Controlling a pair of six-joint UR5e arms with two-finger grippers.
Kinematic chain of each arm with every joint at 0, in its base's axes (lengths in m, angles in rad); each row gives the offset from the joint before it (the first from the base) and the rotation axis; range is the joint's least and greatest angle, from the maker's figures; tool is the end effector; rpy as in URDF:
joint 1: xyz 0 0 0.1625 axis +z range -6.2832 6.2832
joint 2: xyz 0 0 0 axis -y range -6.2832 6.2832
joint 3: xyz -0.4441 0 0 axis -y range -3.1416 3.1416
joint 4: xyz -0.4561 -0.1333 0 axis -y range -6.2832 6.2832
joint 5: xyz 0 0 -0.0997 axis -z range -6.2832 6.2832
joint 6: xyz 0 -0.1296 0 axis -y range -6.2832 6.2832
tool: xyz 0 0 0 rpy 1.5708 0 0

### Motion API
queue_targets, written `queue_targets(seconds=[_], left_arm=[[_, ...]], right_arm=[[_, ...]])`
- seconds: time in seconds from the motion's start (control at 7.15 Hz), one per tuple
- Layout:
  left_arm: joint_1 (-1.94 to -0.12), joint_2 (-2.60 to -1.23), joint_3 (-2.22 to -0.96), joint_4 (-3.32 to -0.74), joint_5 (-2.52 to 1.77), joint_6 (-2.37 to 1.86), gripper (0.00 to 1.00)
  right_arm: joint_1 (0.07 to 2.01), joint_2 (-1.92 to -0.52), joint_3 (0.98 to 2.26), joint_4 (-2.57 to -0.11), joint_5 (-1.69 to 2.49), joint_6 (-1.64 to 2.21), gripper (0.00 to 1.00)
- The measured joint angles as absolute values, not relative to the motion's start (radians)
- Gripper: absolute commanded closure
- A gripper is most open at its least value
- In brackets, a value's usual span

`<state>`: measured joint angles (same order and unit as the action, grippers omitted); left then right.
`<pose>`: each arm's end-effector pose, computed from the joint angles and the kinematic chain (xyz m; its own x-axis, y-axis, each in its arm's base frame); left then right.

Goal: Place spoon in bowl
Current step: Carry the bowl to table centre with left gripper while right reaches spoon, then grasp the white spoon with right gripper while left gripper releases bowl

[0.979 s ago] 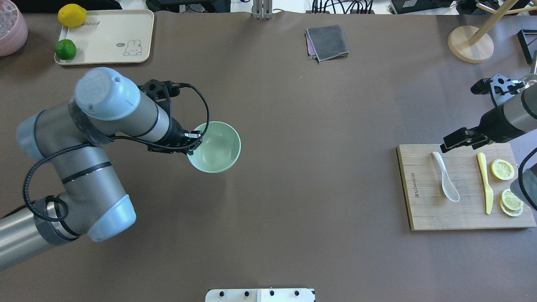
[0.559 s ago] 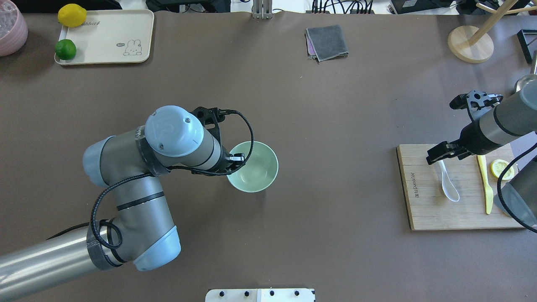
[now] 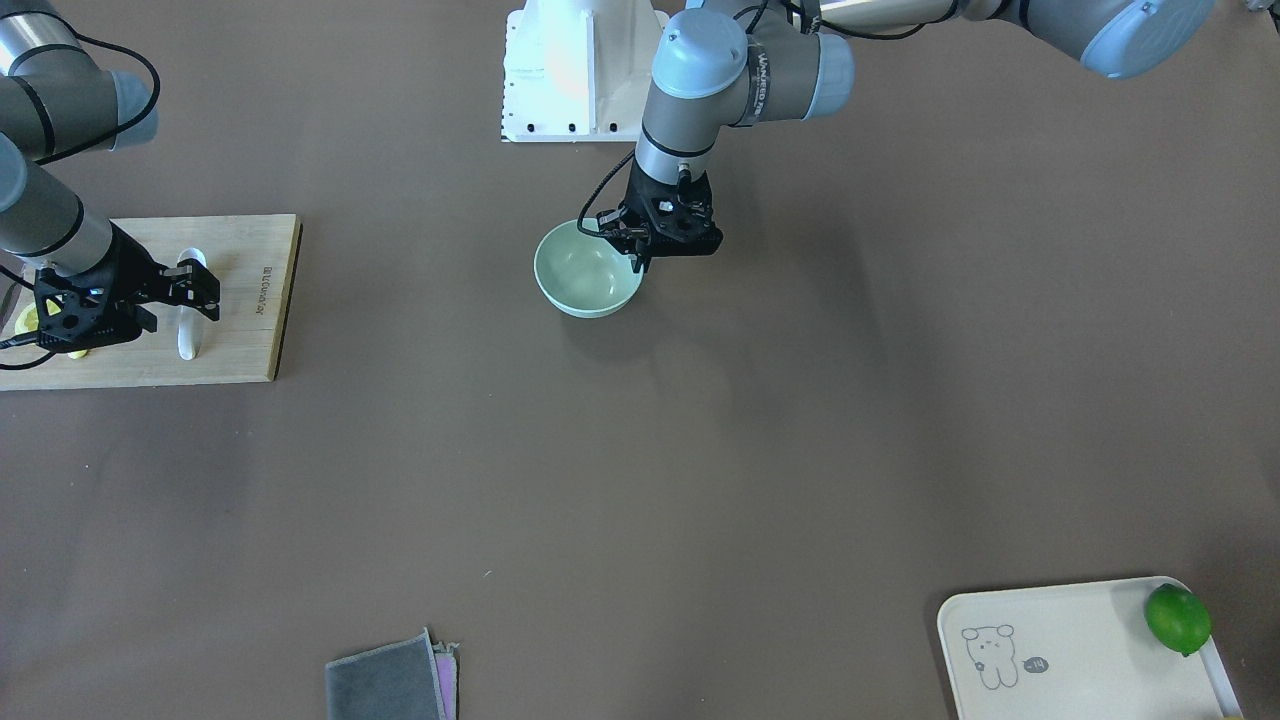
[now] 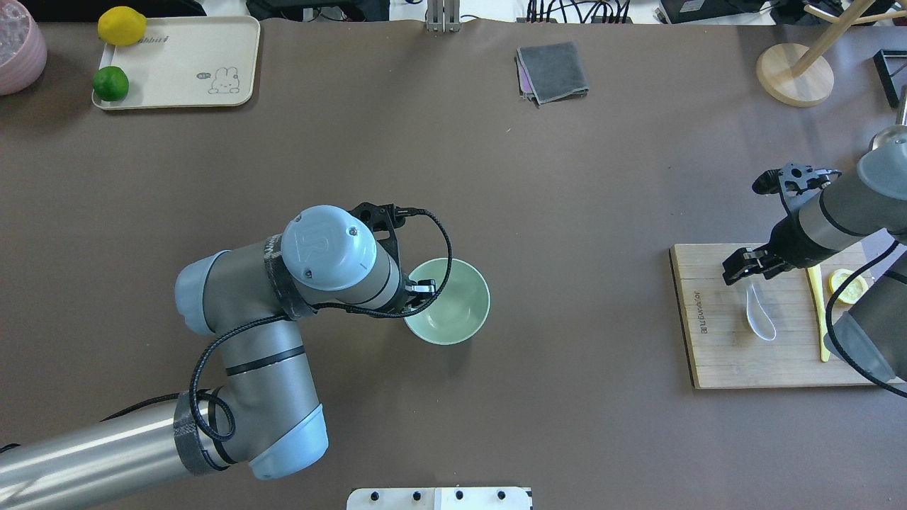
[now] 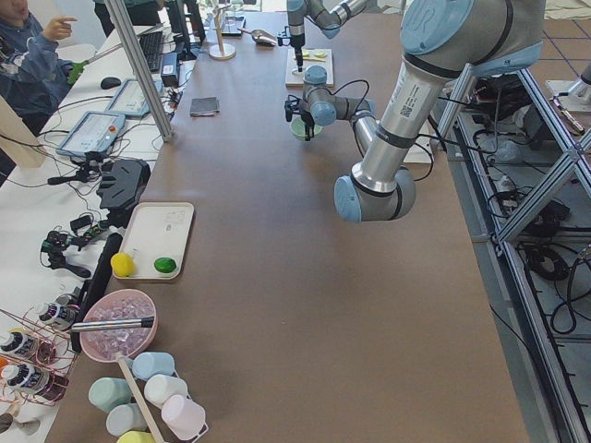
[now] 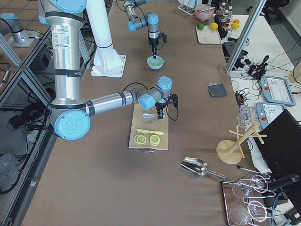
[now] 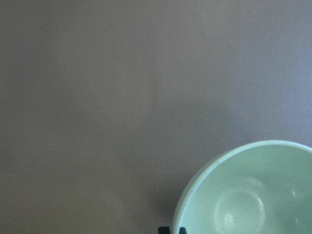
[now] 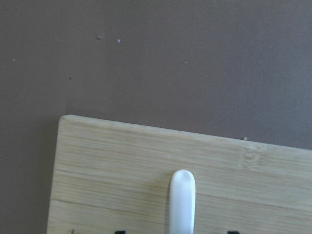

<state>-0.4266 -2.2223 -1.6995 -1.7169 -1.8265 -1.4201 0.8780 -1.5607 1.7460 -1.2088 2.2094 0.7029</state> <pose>0.6445 -0.4033 0.1904 0.5732 -0.1010 -0.8132 0.1317 0.9908 -0.0302 -0.3350 -0.4914 0.5595 0.6728 -0.1486 0.7247 0.1448 0.9871 0.0680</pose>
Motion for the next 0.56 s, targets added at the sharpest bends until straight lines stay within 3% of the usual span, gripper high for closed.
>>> queue_targets(seconds=[0.14,0.28,0.42,0.56], left_arm=[[-0.421,-2.227,-1.692,-1.719,-1.827,-1.419,1.00],[-0.419,-2.228,-1.686,-1.721,-1.827,-1.418,0.95],[-0.418,-2.226,-1.683,-1.722,-1.827,-1.415,0.29],[-0.418,-2.226,-1.683,-1.722,-1.826,-1.412,0.04]], right_arm=[[0.878,-1.561,1.744,-1.209,2.209,0.703,0.77],[0.878,-1.561,1.743,-1.209,2.209,0.703,0.97],[0.878,-1.561,1.742,-1.210,2.209,0.703,1.00],[0.877,-1.561,1.738,-1.209,2.210,0.702,1.00]])
